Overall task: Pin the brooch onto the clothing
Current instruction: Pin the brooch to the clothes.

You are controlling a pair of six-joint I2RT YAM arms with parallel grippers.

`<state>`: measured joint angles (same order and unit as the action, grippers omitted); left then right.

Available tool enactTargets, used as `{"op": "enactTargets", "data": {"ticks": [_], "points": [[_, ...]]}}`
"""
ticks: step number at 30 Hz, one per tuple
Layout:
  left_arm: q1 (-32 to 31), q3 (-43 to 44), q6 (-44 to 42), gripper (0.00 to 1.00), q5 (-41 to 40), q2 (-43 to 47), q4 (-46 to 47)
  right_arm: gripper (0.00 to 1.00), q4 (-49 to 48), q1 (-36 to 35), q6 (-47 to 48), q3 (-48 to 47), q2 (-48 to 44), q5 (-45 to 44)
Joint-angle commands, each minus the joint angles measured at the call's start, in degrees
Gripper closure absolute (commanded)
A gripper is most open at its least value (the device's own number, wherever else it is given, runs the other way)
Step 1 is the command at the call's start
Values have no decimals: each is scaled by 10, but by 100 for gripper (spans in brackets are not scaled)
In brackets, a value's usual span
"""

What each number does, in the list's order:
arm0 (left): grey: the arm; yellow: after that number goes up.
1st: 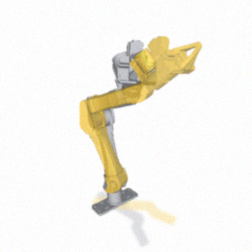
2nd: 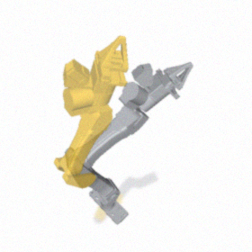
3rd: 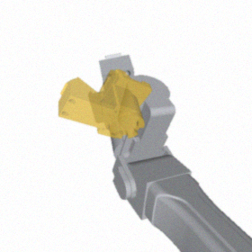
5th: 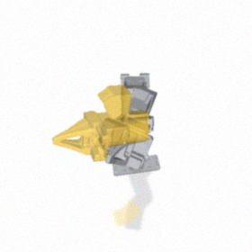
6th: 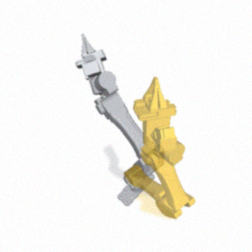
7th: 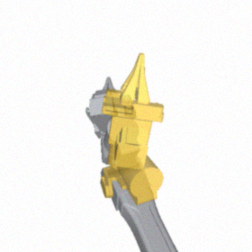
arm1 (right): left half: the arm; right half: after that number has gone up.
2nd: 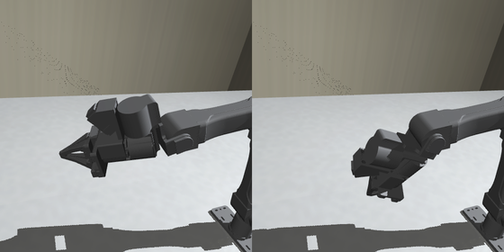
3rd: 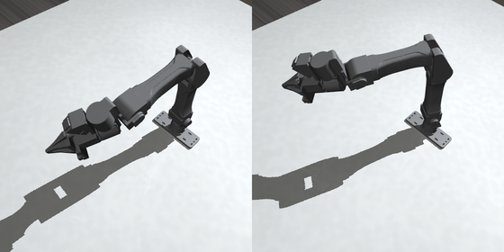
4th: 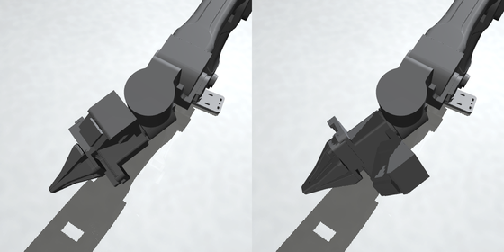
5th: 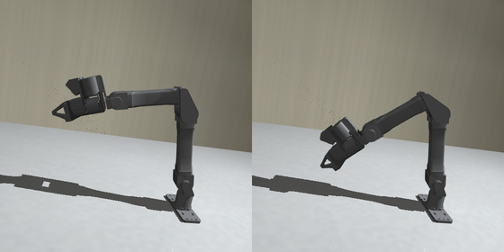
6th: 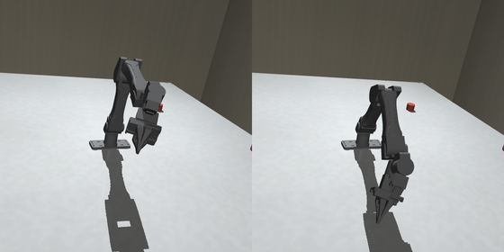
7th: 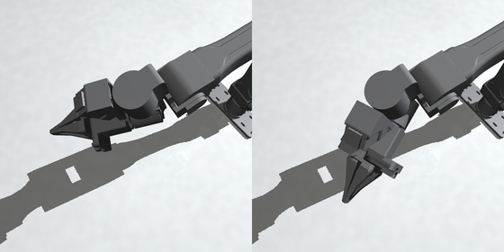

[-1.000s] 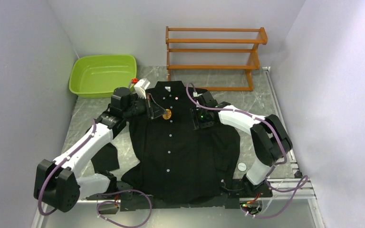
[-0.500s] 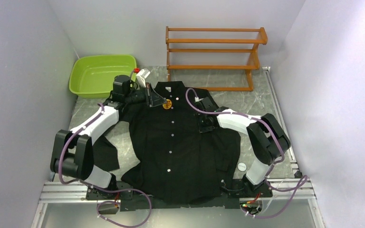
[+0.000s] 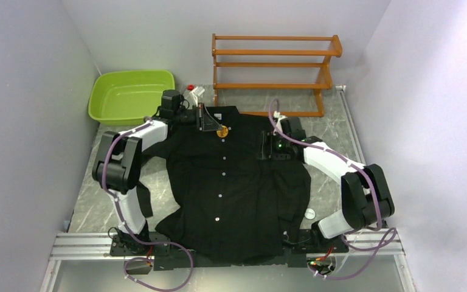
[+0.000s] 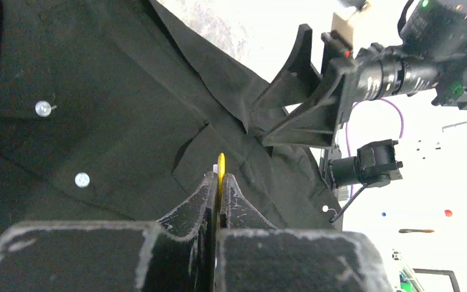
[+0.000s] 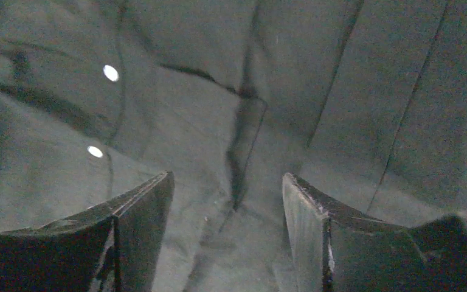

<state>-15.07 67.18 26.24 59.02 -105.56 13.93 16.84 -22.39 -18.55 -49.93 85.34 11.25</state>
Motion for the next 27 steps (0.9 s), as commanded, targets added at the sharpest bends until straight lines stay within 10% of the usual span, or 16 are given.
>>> {"op": "enactTargets", "data": {"ticks": [1, 17, 27], "points": [[-10, 59, 14, 97, 51, -45, 52, 28, -89, 50, -34, 7, -17, 121], [-82, 229, 52, 97, 49, -234, -32, 20, -188, 150, -60, 46, 14, 267], [-92, 206, 67, 97, 12, -244, -4, 37, -102, 129, -3, -11, 48, 146]]}}
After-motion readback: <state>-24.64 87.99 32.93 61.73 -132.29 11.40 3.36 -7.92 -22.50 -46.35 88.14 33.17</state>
